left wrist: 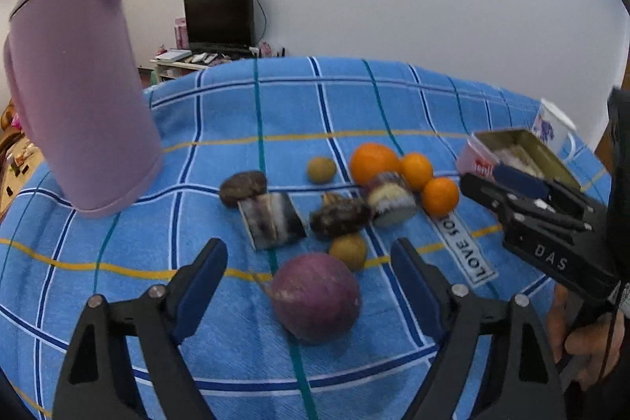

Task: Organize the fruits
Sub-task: 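Grasp an orange with the right tool while the left tool grasps the purple root, then carry the orange and purple root into the tin box and release both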

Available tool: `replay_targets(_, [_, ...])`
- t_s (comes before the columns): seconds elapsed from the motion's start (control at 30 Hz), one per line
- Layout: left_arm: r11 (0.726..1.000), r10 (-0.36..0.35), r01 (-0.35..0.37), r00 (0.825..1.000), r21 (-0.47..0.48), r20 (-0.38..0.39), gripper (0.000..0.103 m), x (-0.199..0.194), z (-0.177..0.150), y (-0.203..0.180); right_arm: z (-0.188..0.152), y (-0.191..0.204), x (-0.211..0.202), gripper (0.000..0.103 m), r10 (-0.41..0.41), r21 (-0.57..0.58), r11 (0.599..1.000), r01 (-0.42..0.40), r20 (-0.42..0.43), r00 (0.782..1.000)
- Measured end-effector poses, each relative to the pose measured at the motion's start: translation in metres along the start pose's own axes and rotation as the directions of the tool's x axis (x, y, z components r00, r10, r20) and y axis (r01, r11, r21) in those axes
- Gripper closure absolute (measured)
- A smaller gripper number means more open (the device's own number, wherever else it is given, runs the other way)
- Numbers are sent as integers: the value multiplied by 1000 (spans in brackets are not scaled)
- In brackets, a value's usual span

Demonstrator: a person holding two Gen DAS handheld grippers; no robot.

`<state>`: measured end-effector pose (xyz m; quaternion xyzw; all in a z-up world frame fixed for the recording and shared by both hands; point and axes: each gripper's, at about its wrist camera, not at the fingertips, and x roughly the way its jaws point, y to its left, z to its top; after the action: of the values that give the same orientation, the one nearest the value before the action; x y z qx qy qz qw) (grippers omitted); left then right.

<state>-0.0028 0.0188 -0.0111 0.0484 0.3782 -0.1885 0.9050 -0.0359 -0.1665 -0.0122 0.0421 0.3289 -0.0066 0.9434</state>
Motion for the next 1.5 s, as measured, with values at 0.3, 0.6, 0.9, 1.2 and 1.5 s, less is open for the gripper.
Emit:
replay_targets(0.3, [1000,-21,20,995,-13,-100,39,15,-5,7,3,15,36,47,2,-80,997,-13,-136,991])
replay_targets(0.6, [997,-73,68,990,-47,-122,49,20,-8,12,2,12,62,56,26,-61,997,-42,-241,970])
replay_targets(0.9, [996,-76,71,992,-51,-101,50,18,-6,15,-2,12,44,60,102,-44,993,-112,-185,977])
replay_targets(1.2, [983,-45,61,995,-174,91,50,-5,5,38,8,8,6,60,200,-4,980,-200,-12,980])
replay_targets(1.5, [965,-78,142,959,-222,274,50,-25,8,37,14,10,-18,60,147,-53,988,-142,104,984])
